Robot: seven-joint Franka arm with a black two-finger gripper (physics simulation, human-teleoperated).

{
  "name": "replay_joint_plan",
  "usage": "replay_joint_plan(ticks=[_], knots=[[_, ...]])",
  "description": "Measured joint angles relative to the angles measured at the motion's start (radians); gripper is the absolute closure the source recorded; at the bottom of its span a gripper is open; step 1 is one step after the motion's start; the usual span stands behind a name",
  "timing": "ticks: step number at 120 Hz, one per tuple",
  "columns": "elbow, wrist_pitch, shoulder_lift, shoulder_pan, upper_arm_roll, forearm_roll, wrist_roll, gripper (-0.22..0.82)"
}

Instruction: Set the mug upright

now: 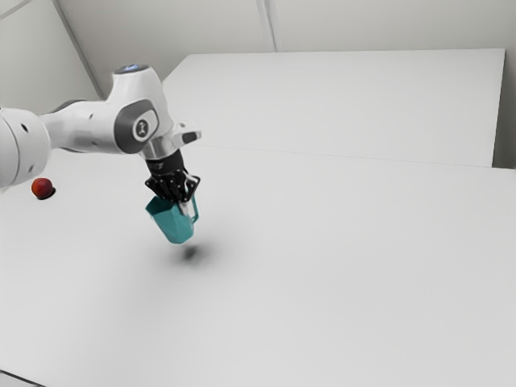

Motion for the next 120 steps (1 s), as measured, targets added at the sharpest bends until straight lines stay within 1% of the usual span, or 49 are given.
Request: replay_joint_plan(ticks=[16,38,92,110,120], knots=[[-0.022,0.054,-0.003,-0.004,-0.009,0.054,-0.033,0.79],[-0.068,0.106,0.005,0.0,-0.009,0.068,-0.074,0.79],[-0.071,0.191,0.077,-0.001,-0.009,0.068,-0.137,0.78],[-0.067,0.19,0.069,-0.005,-0.009,0.062,-0.143,0.45],[-0.065,0.187,0.054,-0.009,-0.009,0.061,-0.146,0.3]])
